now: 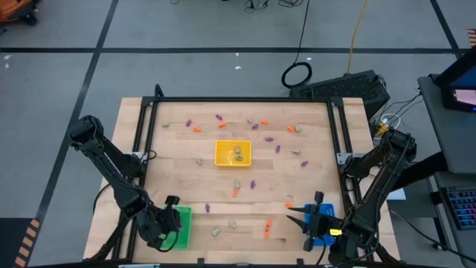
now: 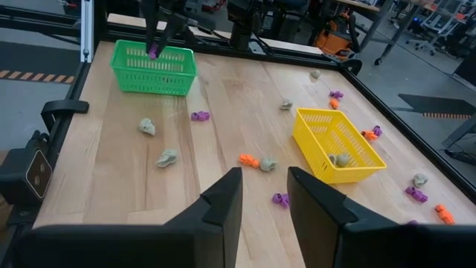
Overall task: Sort Halloween decoration
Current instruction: Put the purple skeleton toy in the green basket, then put the white skull toy in the yellow basket
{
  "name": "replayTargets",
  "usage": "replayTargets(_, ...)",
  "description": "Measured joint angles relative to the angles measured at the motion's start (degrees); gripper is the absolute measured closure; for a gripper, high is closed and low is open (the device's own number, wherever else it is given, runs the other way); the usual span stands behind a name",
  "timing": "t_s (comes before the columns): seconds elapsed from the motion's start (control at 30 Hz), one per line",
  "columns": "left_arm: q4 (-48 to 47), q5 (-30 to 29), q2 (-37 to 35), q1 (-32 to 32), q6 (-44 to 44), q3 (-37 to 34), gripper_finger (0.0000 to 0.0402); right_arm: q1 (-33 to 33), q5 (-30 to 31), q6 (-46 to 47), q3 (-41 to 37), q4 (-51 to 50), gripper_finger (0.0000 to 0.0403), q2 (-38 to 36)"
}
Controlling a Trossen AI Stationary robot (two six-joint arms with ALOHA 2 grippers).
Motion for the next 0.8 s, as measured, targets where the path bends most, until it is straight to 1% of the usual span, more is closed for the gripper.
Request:
replayTargets(0.17,-1.8,-4.4,0.0,0.0,0.0,0.0,0.0286,0.0,0.0,0.0,0.0,0.0,0.0309,0.0)
replayTargets(0.27,-1.7,-4.4,0.0,0.0,0.1,0.0,0.0249,0.0,0.0,0.0,0.0,0.0,0.0309,0.0)
replayTargets(0.37,-1.5,-3.9,0.0,0.0,0.0,0.0,0.0225,0.0,0.0,0.0,0.0,0.0,0.0309,0.0)
replayTargets(0.43,-0.9,-3.0,0.0,0.0,0.0,0.0,0.0217,0.0,0.0,0.0,0.0,0.0,0.0309,0.0)
replayTargets(0.53,-0.1,-1.6,0.0,0.0,0.0,0.0,0.0215,-0.3,0.6,0.0,0.0,0.0,0.0309,0.0)
replayTargets(0.67,2.9,-2.1,0.0,0.8,0.1,0.0,0.0215,-1.7,3.3,1.9,0.0,0.0,0.0309,0.4)
replayTargets(0.73,3.5,-2.4,-0.3,2.0,0.1,0.1,0.0215,-3.1,4.5,4.0,0.0,-0.1,0.0309,1.0)
replayTargets(0.8,3.1,-3.3,-0.5,3.5,0.8,0.8,0.0215,-5.6,4.4,5.7,-0.1,-0.2,0.0309,1.4)
